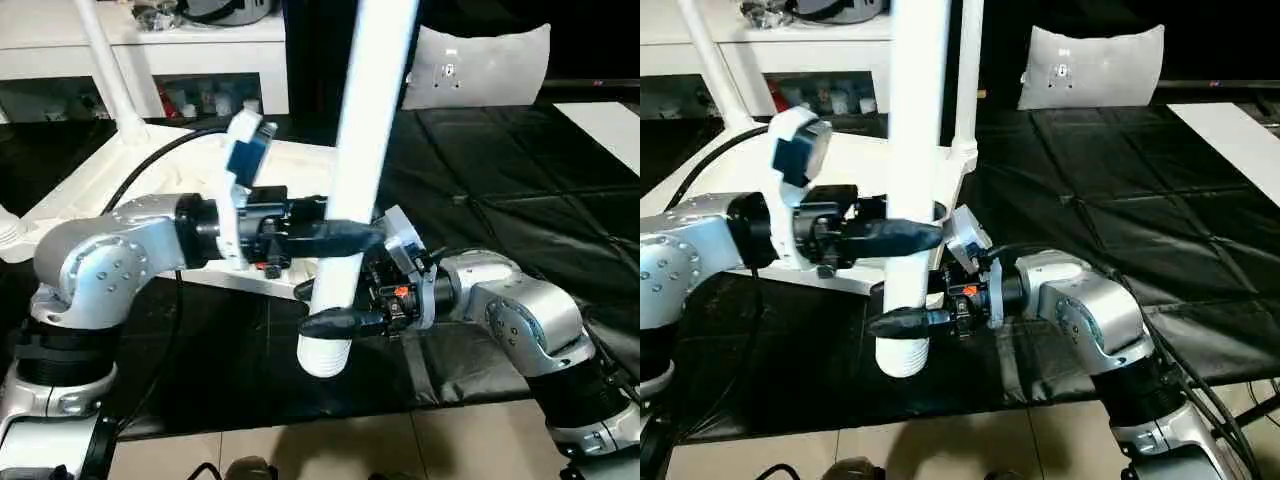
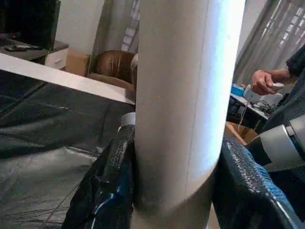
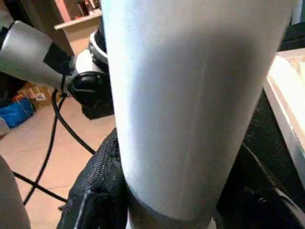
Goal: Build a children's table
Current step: Pick table leg
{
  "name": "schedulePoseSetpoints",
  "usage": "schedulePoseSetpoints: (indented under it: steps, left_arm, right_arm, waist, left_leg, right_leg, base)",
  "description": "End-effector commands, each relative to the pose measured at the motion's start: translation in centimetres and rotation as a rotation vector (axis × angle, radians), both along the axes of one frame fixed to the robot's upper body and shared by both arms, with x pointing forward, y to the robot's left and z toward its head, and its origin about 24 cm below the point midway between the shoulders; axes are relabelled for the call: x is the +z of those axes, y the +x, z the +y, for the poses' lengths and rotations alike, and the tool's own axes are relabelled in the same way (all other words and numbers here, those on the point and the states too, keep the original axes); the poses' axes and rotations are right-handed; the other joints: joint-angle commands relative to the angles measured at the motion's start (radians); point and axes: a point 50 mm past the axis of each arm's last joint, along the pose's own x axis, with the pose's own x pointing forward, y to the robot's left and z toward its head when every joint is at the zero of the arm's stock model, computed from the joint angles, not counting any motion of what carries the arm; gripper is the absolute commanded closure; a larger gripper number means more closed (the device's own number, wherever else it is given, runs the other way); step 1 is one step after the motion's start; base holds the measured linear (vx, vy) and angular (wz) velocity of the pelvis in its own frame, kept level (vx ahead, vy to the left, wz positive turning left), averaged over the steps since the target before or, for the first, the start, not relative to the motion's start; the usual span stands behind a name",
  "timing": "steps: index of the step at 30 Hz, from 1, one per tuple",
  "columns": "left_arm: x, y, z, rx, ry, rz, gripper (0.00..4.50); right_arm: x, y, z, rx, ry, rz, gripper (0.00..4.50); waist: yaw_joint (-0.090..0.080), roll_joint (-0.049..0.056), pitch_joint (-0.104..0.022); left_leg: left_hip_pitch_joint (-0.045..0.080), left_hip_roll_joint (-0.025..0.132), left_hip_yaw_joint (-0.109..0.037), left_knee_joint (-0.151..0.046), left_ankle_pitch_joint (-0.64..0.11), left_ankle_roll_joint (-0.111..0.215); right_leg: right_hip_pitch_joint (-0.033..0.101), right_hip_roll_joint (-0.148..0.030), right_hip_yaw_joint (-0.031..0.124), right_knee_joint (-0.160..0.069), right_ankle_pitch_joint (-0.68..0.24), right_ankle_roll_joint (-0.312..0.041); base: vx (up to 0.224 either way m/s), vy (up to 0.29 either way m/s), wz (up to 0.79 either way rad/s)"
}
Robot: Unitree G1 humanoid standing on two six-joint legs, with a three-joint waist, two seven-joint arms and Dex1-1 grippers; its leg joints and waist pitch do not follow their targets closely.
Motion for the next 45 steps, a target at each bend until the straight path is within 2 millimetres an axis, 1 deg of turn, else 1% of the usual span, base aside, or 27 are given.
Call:
schedulePoseSetpoints:
  steps: [1,8,9,10,12,13,15,18,21,22,23,27,28,29,30,31,32,33,34,35,36,37,39,40,43,44,45]
  left_arm:
    - [1.0,-1.0,-0.6,-0.119,-0.068,-0.023,1.95]
    - [0.7,-1.2,-0.5,-0.131,-0.046,-0.036,1.95]
    - [0.1,-0.8,-0.6,-0.066,0.037,-0.097,1.95]
    - [0.1,-0.8,-0.6,-0.056,0.041,-0.104,1.95]
    - [-0.2,-0.2,-0.7,0.057,0.081,-0.155,1.95]
    - [-0.3,-0.2,-0.8,0.08,0.074,-0.164,1.95]
    - [-0.2,-0.2,-0.7,0.159,0.002,-0.139,1.95]
    - [-0.8,-0.8,-0.6,0.19,-0.038,-0.127,1.95]
    - [-2.4,-2.0,-0.8,0.196,-0.034,-0.112,1.95]
    - [-2.4,-2.0,-0.8,0.197,-0.033,-0.112,1.95]
    - [-3.3,-2.3,-0.7,0.216,-0.001,-0.108,1.95]
    - [-4.0,-2.4,-0.6,0.267,0.031,-0.111,1.95]
    - [-4.3,-2.3,-0.6,0.296,0.05,-0.126,1.95]
    - [-4.6,-2.3,-0.5,0.325,0.076,-0.14,1.95]
    - [-4.8,-2.4,-0.5,0.335,0.087,-0.147,1.96]
    - [-5.0,-2.4,-0.5,0.365,0.092,-0.16,1.86]
    - [-5.1,-2.4,-0.5,0.383,0.09,-0.163,1.64]
    - [-5.1,-2.6,-0.6,0.389,0.079,-0.165,1.55]
    - [-5.1,-2.7,-0.6,0.413,0.066,-0.173,1.55]
    - [-5.2,-2.7,-0.6,0.433,0.06,-0.173,1.55]
    - [-5.3,-2.8,-0.6,0.439,0.061,-0.174,1.4]
    - [-5.5,-3.0,-0.6,0.448,0.065,-0.174,1.4]
    - [-5.8,-3.2,-0.7,0.447,0.064,-0.159,1.14]
    - [-5.8,-3.3,-0.7,0.446,0.055,-0.15,1.14]
    - [-5.6,-3.7,-0.8,0.438,0.009,-0.131,0.81]
    - [-5.3,-3.8,-0.7,0.434,-0.051,-0.103,0.73]
    - [-5.0,-3.9,-0.6,0.43,-0.112,-0.076,0.73]
  right_arm:
    - [-0.1,0.7,-0.5,-0.047,-0.039,-0.005,2.61]
    - [-0.3,0.7,-0.6,-0.05,-0.049,-0.006,2.61]
    - [-0.4,0.9,-0.7,-0.076,-0.061,-0.019,2.61]
    - [-0.4,1.0,-0.7,-0.08,-0.061,-0.02,2.61]
    - [-0.5,1.2,-0.7,-0.129,-0.057,-0.034,2.61]
    - [-0.5,1.3,-0.7,-0.153,-0.051,-0.037,2.61]
    - [-0.6,1.3,-0.8,-0.197,-0.032,-0.043,2.61]
    - [-1.0,1.2,-0.7,-0.242,-0.01,-0.047,2.61]
    - [-2.6,0.5,-0.1,-0.271,-0.026,-0.079,2.61]
    - [-2.7,0.5,0.0,-0.271,-0.026,-0.08,2.61]
    - [-3.2,0.2,0.3,-0.276,-0.029,-0.09,2.61]
    - [-3.7,0.0,0.5,-0.291,-0.037,-0.106,2.61]
    - [-3.9,0.0,0.5,-0.298,-0.045,-0.117,2.61]
    - [-4.1,0.0,0.4,-0.308,-0.057,-0.134,2.61]
    - [-4.3,0.0,0.4,-0.321,-0.065,-0.154,2.61]
    - [-4.5,0.0,0.4,-0.332,-0.069,-0.165,2.61]
    - [-4.6,0.0,0.4,-0.339,-0.068,-0.171,2.61]
    - [-4.7,0.0,0.4,-0.347,-0.065,-0.177,2.61]
    - [-4.8,0.0,0.4,-0.354,-0.063,-0.182,2.61]
    - [-4.8,0.0,0.4,-0.36,-0.062,-0.187,2.61]
    - [-4.8,0.0,0.4,-0.366,-0.059,-0.187,2.61]
    - [-4.8,0.0,0.4,-0.369,-0.056,-0.188,2.61]
    - [-4.8,0.1,0.4,-0.371,-0.053,-0.188,2.61]
    - [-4.8,0.1,0.4,-0.371,-0.051,-0.189,2.61]
    - [-4.7,0.1,0.5,-0.373,-0.035,-0.195,2.61]
    - [-4.6,0.1,0.5,-0.38,-0.02,-0.195,2.61]
    - [-4.5,0.1,0.4,-0.387,-0.004,-0.195,2.61]
  waist:
    - [-0.005,0.003,-0.075]
    - [-0.004,0.005,-0.075]
    - [-0.003,0.01,-0.075]
    - [-0.005,0.007,-0.074]
    - [-0.005,0.008,-0.074]
    - [-0.007,0.01,-0.074]
    - [-0.009,0.007,-0.075]
    - [-0.009,0.005,-0.075]
    - [-0.013,0.004,-0.072]
    - [-0.013,0.004,-0.072]
    - [-0.018,0.007,-0.071]
    - [-0.027,0.007,-0.065]
    - [-0.03,0.003,-0.064]
    - [-0.033,0.002,-0.061]
    - [-0.038,0.002,-0.058]
    - [-0.041,0.001,-0.059]
    - [-0.04,0.002,-0.061]
    - [-0.045,0.002,-0.061]
    - [-0.046,0.005,-0.062]
    - [-0.05,0.003,-0.062]
    - [-0.054,0.004,-0.062]
    - [-0.057,0.004,-0.061]
    - [-0.061,0.004,-0.058]
    - [-0.061,0.003,-0.059]
    - [-0.057,0.003,-0.062]
    - [-0.057,-0.004,-0.063]
    - [-0.053,0.001,-0.064]
  left_leg:
    - [0.004,0.021,-0.001,-0.072,-0.201,0.002]
    - [0.003,0.022,-0.001,-0.072,-0.196,0.002]
    - [0.004,0.023,-0.002,-0.074,-0.2,0.002]
    - [0.004,0.024,-0.003,-0.075,-0.205,0.001]
    - [0.005,0.024,-0.002,-0.074,-0.206,-0.004]
    - [0.004,0.025,-0.003,-0.075,-0.209,-0.01]
    - [0.002,0.024,0.0,-0.072,-0.209,-0.013]
    - [0.0,0.024,-0.001,-0.073,-0.208,-0.005]
    - [-0.002,0.025,0.0,-0.076,-0.221,0.001]
    - [-0.002,0.025,0.0,-0.076,-0.221,0.001]
    - [0.0,0.025,-0.003,-0.078,-0.237,0.0]
    - [0.007,0.021,-0.003,-0.079,-0.284,0.005]
    - [0.007,0.022,-0.005,-0.08,-0.293,0.004]
    - [0.003,0.021,-0.005,-0.081,-0.295,0.001]
    - [0.005,0.018,-0.005,-0.079,-0.315,-0.006]
    - [0.013,0.013,-0.002,-0.074,-0.323,-0.005]
    - [0.014,0.015,-0.004,-0.075,-0.32,-0.003]
    - [0.005,0.016,-0.006,-0.08,-0.314,0.001]
    - [0.004,0.019,-0.007,-0.082,-0.312,0.006]
    - [0.004,0.02,-0.007,-0.082,-0.312,0.007]
    - [0.002,0.021,-0.009,-0.083,-0.314,0.01]
    - [0.001,0.022,-0.01,-0.085,-0.323,0.014]
    - [0.003,0.021,-0.009,-0.085,-0.342,0.016]
    - [0.006,0.019,-0.008,-0.082,-0.34,0.016]
    - [0.004,0.022,-0.007,-0.083,-0.314,0.019]
    - [0.002,0.023,-0.006,-0.083,-0.307,0.021]
    - [0.003,0.024,-0.004,-0.083,-0.3,0.021]
  right_leg:
    - [0.056,-0.064,0.039,-0.084,-0.439,-0.096]
    - [0.056,-0.065,0.041,-0.083,-0.43,-0.1]
    - [0.055,-0.065,0.04,-0.083,-0.43,-0.1]
    - [0.054,-0.064,0.041,-0.086,-0.435,-0.096]
    - [0.056,-0.065,0.042,-0.085,-0.433,-0.092]
    - [0.057,-0.066,0.04,-0.083,-0.428,-0.097]
    - [0.058,-0.066,0.04,-0.082,-0.42,-0.104]
    - [0.057,-0.066,0.039,-0.085,-0.43,-0.103]
    - [0.054,-0.066,0.04,-0.091,-0.461,-0.083]
    - [0.054,-0.066,0.04,-0.091,-0.461,-0.083]
    - [0.052,-0.064,0.039,-0.093,-0.481,-0.073]
    - [0.047,-0.061,0.035,-0.104,-0.55,-0.051]
    - [0.047,-0.063,0.035,-0.105,-0.563,-0.046]
    - [0.048,-0.063,0.034,-0.106,-0.574,-0.041]
    - [0.044,-0.063,0.029,-0.114,-0.625,-0.022]
    - [0.04,-0.064,0.029,-0.123,-0.662,-0.005]
    - [0.04,-0.066,0.03,-0.124,-0.656,-0.005]
    - [0.048,-0.064,0.028,-0.12,-0.627,-0.008]
    - [0.047,-0.063,0.028,-0.119,-0.602,-0.016]
    - [0.048,-0.062,0.027,-0.118,-0.589,-0.021]
    - [0.051,-0.062,0.027,-0.115,-0.567,-0.033]
    - [0.051,-0.061,0.027,-0.112,-0.561,-0.04]
    - [0.05,-0.063,0.025,-0.116,-0.586,-0.038]
    - [0.047,-0.064,0.027,-0.119,-0.599,-0.036]
    - [0.049,-0.065,0.032,-0.113,-0.56,-0.05]
    - [0.05,-0.064,0.033,-0.112,-0.547,-0.054]
    - [0.05,-0.065,0.034,-0.107,-0.526,-0.072]
  base:
    - [0.0,0.0,0.0]
    - [0.0,0.0,0.0]
    - [0.0,0.0,0.0]
    - [0.0,0.0,0.0]
    - [0.0,0.0,0.0]
    - [0.0,0.0,0.0]
    - [0.0,0.0,0.0]
    - [0.0,0.0,0.0]
    - [0.0,0.0,0.0]
    - [0.0,0.0,0.0]
    - [0.0,0.0,0.0]
    - [0.0,0.0,0.0]
    - [0.0,0.0,0.0]
    - [0.0,0.0,0.0]
    - [0.0,0.0,0.0]
    - [0.0,0.0,0.0]
    - [0.0,0.0,0.0]
    - [0.0,0.0,0.0]
    - [0.0,0.0,0.0]
    - [0.0,0.0,0.0]
    - [0.0,0.0,0.0]
    - [0.0,0.0,0.0]
    - [0.0,0.0,0.0]
    - [0.0,0.0,0.0]
    - [0.0,0.0,0.0]
    - [0.0,0.0,0.0]
    - [0.0,0.0,0.0]
